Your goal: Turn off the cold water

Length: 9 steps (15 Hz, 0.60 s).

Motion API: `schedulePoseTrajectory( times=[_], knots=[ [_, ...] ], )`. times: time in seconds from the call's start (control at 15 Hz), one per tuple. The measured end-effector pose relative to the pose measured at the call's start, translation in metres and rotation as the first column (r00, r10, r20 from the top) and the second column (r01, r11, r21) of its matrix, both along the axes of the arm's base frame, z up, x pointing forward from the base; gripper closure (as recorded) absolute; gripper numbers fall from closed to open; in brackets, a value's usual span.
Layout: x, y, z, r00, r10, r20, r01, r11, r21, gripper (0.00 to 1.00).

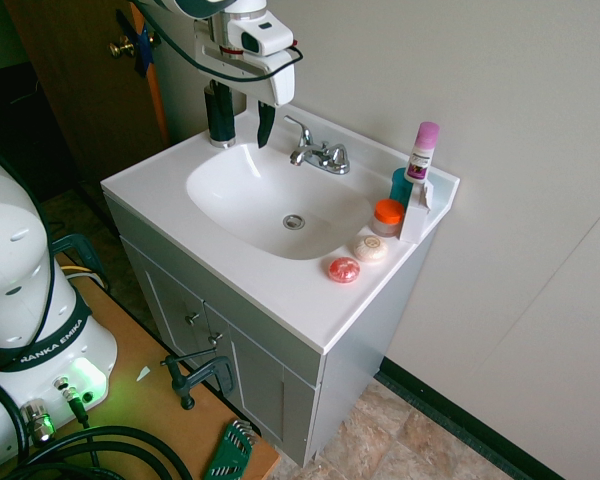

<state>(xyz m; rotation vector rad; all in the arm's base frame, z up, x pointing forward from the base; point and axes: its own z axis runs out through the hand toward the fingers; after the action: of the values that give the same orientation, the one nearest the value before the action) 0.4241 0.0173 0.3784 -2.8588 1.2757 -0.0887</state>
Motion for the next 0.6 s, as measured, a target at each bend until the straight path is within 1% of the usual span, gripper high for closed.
schedulePoseTrajectory(
  times=[0.27, 0.47, 0.6],
  knots=[
    [0.0, 0.001, 0.0, 1.0, -0.008, 0.003, 0.008, 1.0, 0.01, 0.0],
    [0.009, -0.007, 0.005, 0.999, -0.025, 0.042, 0.025, 1.0, 0.003, 0.0],
    [0.025, -0.015, 0.007, 0.996, -0.043, 0.072, 0.044, 0.999, -0.009, 0.0]
  ],
)
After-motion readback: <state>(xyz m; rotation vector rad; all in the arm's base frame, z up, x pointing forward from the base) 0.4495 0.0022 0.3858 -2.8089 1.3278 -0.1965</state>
